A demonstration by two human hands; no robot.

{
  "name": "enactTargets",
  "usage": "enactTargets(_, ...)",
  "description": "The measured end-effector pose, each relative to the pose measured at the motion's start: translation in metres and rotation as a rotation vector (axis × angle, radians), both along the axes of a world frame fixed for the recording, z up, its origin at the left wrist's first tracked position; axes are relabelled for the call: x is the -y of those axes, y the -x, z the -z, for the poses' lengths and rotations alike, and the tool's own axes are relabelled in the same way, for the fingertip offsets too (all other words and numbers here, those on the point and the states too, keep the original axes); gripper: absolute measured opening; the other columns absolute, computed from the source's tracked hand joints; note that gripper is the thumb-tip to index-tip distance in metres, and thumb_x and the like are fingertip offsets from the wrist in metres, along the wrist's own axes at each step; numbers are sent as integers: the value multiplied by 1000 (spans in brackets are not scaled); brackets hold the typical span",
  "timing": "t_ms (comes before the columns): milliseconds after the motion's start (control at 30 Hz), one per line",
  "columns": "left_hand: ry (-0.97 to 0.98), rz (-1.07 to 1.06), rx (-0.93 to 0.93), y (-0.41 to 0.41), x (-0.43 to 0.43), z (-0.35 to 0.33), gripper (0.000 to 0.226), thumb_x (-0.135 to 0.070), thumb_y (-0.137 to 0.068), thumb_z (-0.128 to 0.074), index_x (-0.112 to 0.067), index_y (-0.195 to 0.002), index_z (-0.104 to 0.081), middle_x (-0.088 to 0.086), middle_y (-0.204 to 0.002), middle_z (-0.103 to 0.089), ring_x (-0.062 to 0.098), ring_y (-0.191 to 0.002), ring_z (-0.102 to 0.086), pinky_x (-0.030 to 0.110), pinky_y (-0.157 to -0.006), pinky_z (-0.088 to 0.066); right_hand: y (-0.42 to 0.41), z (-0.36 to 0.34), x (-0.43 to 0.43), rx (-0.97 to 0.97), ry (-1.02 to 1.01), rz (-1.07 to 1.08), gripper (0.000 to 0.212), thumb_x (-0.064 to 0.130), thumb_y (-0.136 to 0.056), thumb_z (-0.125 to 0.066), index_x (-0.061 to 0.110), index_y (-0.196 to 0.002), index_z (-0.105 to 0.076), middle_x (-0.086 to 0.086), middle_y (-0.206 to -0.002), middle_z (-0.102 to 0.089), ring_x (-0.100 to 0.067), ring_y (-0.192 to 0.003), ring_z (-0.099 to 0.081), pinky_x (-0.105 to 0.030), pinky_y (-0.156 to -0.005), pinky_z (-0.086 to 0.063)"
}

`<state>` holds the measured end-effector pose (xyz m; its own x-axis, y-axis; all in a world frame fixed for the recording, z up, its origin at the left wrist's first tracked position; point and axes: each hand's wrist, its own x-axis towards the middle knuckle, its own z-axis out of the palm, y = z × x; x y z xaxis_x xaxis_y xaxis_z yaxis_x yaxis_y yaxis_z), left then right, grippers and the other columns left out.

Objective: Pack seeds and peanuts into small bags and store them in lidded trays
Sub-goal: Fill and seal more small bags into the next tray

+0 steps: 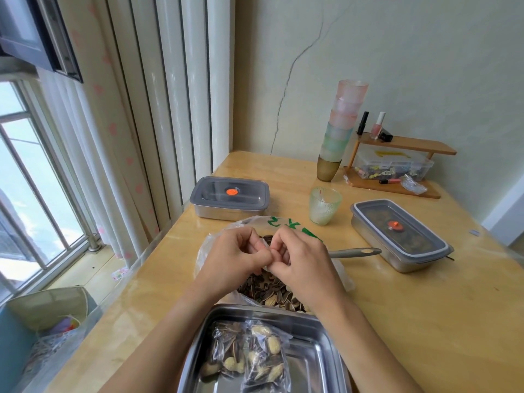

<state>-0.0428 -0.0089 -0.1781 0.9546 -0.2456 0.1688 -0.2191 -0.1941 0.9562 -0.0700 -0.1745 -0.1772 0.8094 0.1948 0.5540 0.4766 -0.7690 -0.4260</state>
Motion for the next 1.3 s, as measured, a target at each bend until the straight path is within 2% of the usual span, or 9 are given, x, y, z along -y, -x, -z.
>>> enactTargets(233,-88,-1,1,0,1,3,22,-22,-67,-72,-5,-67,-58,1,-57,-54,14,-55,-47,34,-57,-40,-6,-2,7,115,82,126,11,12,-85,-60,16,-81,-51,3,-70,-52,-21,-60,-49,-42,-54,-48)
enactTargets(367,-167,-53,152,2,0,0,16,-12,-83,-67,-11,-70,-58,-10,-57,-51,3,-54,-43,17,-54,-36,-5,-4,9,46,49,30,13,9,-89,-62,18,-89,-53,6,-77,-54,-16,-67,-52,-41,-60,-50)
enactTargets(533,-185,-26,257,2,0,-1,14,-7,-83,-67,-14,-76,-57,-9,-62,-51,4,-57,-43,17,-56,-36,-6,1,9,-47,83,49,23,9,-92,-61,24,-101,-46,9,-85,-55,-17,-73,-55,-42,-65,-53)
enactTargets(667,-227,63,394,-1,-6,1,39,-13,-82,-77,-27,-113,-58,-11,-110,-58,9,-104,-55,15,-83,-41,-3,1,10,-118,-136,84,14,9,-91,-66,22,-87,-60,11,-79,-61,-12,-69,-59,-32,-62,-53)
enactTargets(800,-334,223,457,-3,-10,4,81,-26,-79,-86,-35,-147,-43,-19,-148,-43,10,-144,-35,23,-117,-30,-4,-2,11,-338,-501,54,10,6,-92,-68,16,-90,-67,-3,-70,-70,-17,-61,-67,-39,-64,-58)
enactTargets(967,-386,209,455,-11,-9,11,65,-44,-82,-80,-33,-138,-50,-18,-136,-57,12,-130,-53,48,-108,-43,-5,-3,11,-493,-778,-54,10,5,-94,-70,8,-100,-62,-2,-73,-69,-16,-60,-67,-25,-55,-49)
enactTargets(1133,-318,148,449,-8,-9,8,60,-51,-84,-76,-25,-134,-55,-16,-129,-63,11,-121,-59,39,-100,-49,1,-10,13,-321,-733,-80,7,12,-99,-67,14,-92,-67,4,-65,-62,-13,-57,-56,-24,-56,-44)
enactTargets(1200,-312,153,457,-8,-8,8,60,-51,-84,-76,-25,-134,-55,-16,-128,-63,10,-120,-60,39,-100,-49,4,-16,13,-303,-749,-168,10,16,-101,-65,12,-93,-70,-8,-64,-61,-14,-53,-52,-24,-55,-44)
enactTargets(1300,-283,162,485,-8,-7,8,54,-37,-86,-81,-23,-132,-57,-15,-126,-64,11,-120,-61,39,-99,-50,8,-18,9,-314,-681,-230,12,21,-101,-63,16,-97,-73,-3,-72,-71,-29,-54,-58,-41,-59,-56)
